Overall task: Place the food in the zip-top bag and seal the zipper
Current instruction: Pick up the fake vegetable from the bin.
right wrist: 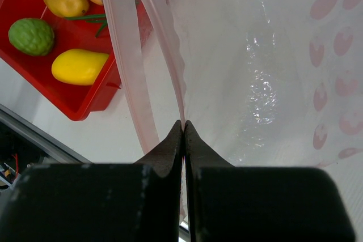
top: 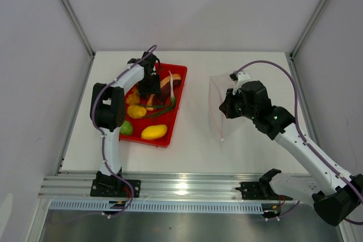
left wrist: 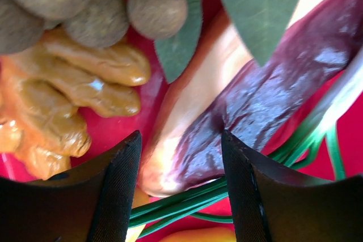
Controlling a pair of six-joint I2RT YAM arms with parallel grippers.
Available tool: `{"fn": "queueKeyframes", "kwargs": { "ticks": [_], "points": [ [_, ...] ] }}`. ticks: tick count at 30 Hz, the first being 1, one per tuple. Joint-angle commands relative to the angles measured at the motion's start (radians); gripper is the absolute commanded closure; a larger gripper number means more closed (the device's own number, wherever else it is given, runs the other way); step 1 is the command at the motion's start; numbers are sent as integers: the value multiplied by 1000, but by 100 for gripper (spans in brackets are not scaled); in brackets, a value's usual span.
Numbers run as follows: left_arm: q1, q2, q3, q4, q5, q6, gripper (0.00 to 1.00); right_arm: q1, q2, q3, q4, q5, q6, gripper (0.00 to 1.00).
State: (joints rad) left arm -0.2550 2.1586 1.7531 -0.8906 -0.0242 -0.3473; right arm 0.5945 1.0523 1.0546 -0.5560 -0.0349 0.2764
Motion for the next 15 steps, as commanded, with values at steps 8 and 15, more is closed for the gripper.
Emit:
{"fn": "queueKeyframes", "kwargs": {
  "ticks": [8,15],
  "points": [
    [-12,-76,-31,4,-30,-9,39,8,-25,1,30,-14,-5,100],
    [-36,-51,-43,9,-9,1,45,8,-41,5,24,-13,-5,100]
  ]
}}
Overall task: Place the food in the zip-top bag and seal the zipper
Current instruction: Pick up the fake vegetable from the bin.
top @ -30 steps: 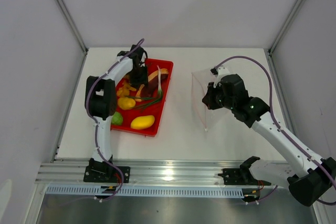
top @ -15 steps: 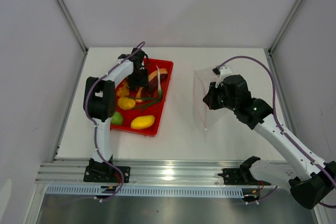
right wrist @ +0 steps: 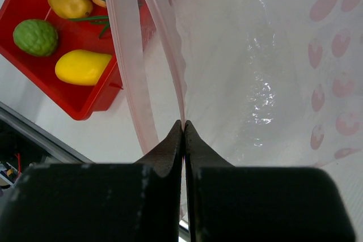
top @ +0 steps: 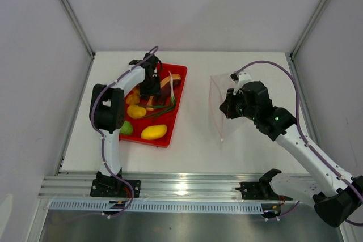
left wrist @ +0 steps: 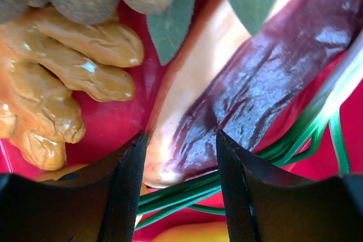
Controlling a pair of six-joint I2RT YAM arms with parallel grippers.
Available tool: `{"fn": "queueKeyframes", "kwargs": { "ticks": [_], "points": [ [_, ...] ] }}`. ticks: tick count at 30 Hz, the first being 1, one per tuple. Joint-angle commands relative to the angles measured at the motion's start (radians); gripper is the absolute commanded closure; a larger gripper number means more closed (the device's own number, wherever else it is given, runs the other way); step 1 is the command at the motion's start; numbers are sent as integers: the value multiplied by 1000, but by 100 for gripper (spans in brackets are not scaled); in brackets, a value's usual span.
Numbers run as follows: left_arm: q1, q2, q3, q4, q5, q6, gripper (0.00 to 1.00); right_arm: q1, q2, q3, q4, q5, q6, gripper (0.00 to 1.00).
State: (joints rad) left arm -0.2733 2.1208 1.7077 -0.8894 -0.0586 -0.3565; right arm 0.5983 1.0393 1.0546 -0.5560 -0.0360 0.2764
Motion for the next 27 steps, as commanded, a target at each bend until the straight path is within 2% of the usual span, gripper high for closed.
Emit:
{"fn": "queueKeyframes", "kwargs": {
  "ticks": [1,6,9,11,17,18,21,27],
  "points": [
    [-21,-10,7,0,23,14,46,5,-30,7,24,-10,-2,100],
    [-32,11,42,-46,8,30,50,5,-38,13,18,-8,0,100],
    [-46,25,50,-69,-29,43,59,9,-39,24,7,-7,-2,100],
    [-60,28,56,-75,-43,50,61,11,-41,31,1,-2,-2,100],
    [-81,70,115,-129,-90,56,74,20,-58,58,-22,8,-3,100],
    [-83,71,119,-132,-95,56,84,21,-59,59,-27,11,-3,100],
    [-84,70,112,-128,-102,50,99,29,-70,67,-38,21,0,100],
    [-86,18,21,-46,-121,22,99,43,-84,79,-58,36,3,100]
  ]
}}
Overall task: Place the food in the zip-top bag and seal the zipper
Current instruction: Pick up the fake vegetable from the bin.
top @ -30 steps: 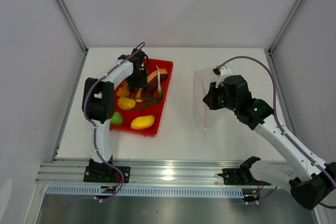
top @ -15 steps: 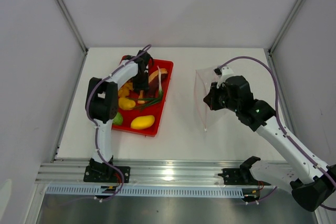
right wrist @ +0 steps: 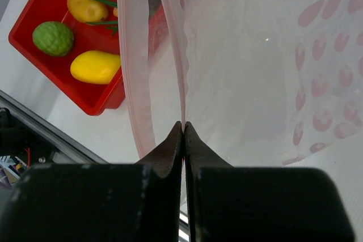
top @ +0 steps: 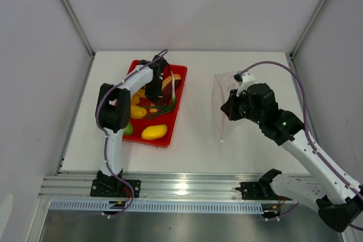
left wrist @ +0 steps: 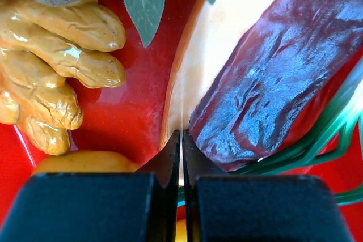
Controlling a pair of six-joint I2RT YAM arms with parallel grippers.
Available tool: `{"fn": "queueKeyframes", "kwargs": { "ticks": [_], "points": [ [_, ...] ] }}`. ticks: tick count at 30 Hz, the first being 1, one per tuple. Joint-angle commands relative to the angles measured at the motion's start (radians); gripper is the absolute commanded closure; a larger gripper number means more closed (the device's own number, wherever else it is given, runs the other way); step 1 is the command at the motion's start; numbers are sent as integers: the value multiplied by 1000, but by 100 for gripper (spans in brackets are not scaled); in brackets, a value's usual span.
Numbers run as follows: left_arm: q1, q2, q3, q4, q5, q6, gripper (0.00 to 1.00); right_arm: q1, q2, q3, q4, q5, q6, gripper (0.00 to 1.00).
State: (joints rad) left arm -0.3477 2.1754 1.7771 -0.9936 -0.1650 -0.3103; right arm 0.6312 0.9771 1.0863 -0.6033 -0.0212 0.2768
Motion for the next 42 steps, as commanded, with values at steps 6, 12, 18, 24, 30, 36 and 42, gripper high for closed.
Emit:
{"fn": "queueKeyframes", "kwargs": {
  "ticks": [6,12,18,24,30,36,42],
  "points": [
    [-11,-175,-159,151,-59,-55,100,22,-31,47,-20,52,5,100],
    [-4,-212,-105,141,48,-35,78,32,-26,43,-9,49,16,100],
    [-2,-89,70,-8,39,-121,33,41,-32,49,-18,58,13,100],
    [-4,-11,105,-54,16,-99,6,41,-51,38,-20,66,4,100],
    [-5,27,128,-57,10,-98,5,41,-63,3,8,53,9,100],
    [-10,67,154,-59,56,-87,5,41,-72,-3,11,53,9,100],
    [-16,55,133,-19,108,-78,5,41,-80,-9,11,56,6,100]
  ]
}}
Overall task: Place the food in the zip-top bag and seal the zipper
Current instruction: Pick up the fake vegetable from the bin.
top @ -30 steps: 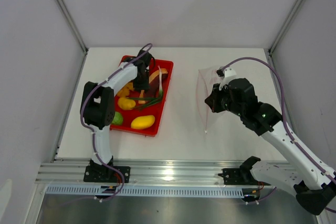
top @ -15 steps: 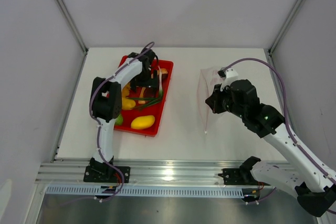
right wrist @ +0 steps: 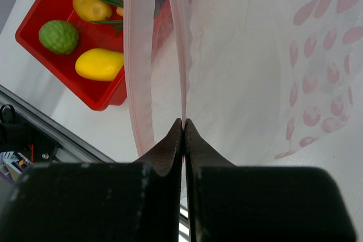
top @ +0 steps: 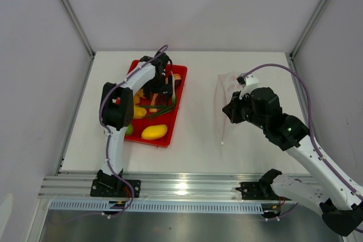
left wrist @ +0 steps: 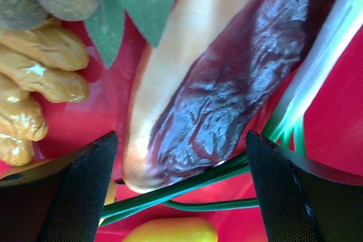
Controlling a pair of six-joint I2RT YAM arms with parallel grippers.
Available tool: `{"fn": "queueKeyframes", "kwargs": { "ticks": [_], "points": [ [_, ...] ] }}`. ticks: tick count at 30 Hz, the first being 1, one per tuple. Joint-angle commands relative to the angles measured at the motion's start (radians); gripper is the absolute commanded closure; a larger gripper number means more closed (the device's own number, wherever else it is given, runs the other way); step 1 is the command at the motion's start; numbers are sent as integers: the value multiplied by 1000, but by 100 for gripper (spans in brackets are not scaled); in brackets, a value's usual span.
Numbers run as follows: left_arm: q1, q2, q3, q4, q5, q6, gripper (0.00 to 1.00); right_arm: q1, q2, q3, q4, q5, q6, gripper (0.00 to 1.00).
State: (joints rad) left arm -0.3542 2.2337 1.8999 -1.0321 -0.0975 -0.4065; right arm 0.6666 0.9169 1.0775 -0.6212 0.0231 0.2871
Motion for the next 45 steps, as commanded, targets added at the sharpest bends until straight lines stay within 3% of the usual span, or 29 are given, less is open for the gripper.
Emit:
{"fn": "queueKeyframes", "kwargs": {
  "ticks": [1,12,16,18,19,21,22,27,41,45],
  "points": [
    [-11,3,16,18,38,20,5,5,-19,-1,31,11,-5,100],
    [-48,130,125,-122,-28,25,1,7,-36,13,23,14,-2,100],
    [-45,89,68,-71,-25,-1,7,7,-46,12,18,20,-2,100],
    [-37,44,10,-36,-10,-11,17,7,-46,12,17,21,-2,100],
    [-34,31,-16,-5,-5,-17,32,7,-47,12,15,20,-2,100],
    [-28,-8,-47,15,2,-22,48,7,-46,12,12,18,-2,100],
    [-26,-19,-61,30,2,-25,63,7,-46,10,12,17,1,100],
    [-26,-104,-101,49,-44,-48,98,7,-27,9,8,14,17,100],
    [-35,-391,-311,151,-137,-80,99,11,-1,-1,3,-8,63,100],
    [-40,-404,-344,187,-23,-49,99,14,7,2,3,-11,67,100]
  ]
}}
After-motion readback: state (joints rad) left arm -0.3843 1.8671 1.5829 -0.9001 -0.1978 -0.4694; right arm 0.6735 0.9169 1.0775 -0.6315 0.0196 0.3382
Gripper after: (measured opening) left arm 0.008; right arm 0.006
